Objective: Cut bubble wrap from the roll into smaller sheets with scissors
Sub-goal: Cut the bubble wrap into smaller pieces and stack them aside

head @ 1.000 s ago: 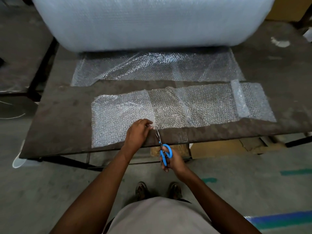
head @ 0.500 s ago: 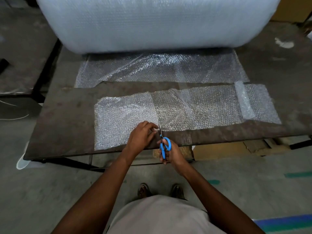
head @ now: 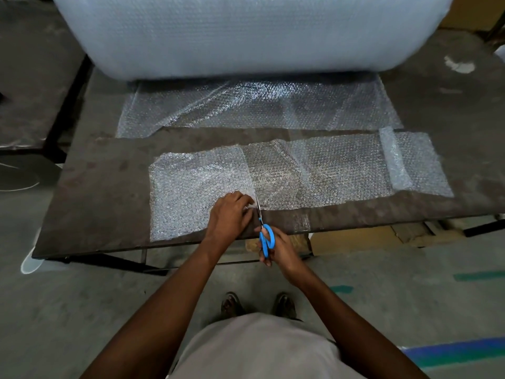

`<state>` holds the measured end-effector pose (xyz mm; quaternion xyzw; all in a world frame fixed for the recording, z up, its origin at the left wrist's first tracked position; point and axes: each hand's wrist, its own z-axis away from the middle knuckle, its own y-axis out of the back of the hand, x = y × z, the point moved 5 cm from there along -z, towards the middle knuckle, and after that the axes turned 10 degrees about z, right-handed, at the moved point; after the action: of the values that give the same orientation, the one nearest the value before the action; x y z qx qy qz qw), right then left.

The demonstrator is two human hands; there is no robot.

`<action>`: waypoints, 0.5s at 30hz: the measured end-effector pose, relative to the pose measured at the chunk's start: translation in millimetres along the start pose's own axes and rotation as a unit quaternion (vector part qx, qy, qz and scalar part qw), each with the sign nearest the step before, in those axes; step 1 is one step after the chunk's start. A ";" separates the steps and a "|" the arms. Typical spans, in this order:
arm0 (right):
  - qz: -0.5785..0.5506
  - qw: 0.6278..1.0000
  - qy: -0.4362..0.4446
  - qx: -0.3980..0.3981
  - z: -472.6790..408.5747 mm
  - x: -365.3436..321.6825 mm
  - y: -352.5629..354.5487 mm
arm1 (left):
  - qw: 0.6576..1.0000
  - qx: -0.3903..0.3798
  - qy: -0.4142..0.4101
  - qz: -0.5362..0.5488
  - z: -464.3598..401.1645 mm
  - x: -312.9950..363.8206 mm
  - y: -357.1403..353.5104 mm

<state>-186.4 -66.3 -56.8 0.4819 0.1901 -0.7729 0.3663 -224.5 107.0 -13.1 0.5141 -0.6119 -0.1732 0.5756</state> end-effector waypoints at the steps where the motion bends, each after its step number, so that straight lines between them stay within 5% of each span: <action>1: -0.013 1.000 -0.009 -0.003 0.5 -0.3 -0.6 | 1.000 0.005 0.001 -0.006 0.1 -0.7 0.2; 15: 0.010 1.000 -0.011 0.012 -3.3 1.2 -0.1 | 0.996 -0.043 -0.022 -0.069 -2.9 2.4 -7.1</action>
<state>-184.8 -64.6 -59.4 0.4796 0.1722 -0.7768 0.3699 -218.4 103.2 -16.7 0.5258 -0.5794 -0.2500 0.5703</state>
